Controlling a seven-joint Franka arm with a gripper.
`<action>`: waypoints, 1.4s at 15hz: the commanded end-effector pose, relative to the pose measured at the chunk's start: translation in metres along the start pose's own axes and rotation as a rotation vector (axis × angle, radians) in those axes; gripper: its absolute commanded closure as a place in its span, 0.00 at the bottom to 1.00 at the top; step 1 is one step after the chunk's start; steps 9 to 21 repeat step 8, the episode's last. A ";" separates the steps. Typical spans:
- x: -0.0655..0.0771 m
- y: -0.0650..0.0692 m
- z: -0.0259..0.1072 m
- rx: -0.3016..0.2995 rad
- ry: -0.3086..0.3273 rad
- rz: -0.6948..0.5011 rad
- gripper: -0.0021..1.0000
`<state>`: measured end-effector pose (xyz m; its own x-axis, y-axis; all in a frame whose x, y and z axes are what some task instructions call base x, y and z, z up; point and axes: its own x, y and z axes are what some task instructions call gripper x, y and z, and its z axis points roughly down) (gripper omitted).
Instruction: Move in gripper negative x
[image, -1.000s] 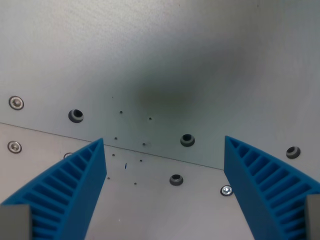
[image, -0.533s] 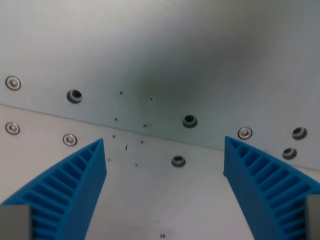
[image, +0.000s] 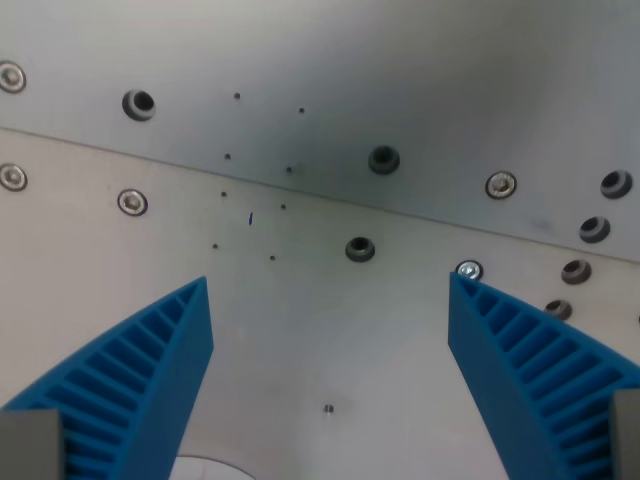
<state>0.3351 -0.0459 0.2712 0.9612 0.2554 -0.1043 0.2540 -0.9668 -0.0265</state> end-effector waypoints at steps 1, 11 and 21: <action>-0.029 0.000 -0.004 -0.028 0.089 -0.016 0.00; -0.064 0.001 0.000 -0.028 0.089 -0.016 0.00; -0.064 0.001 0.000 -0.028 0.089 -0.016 0.00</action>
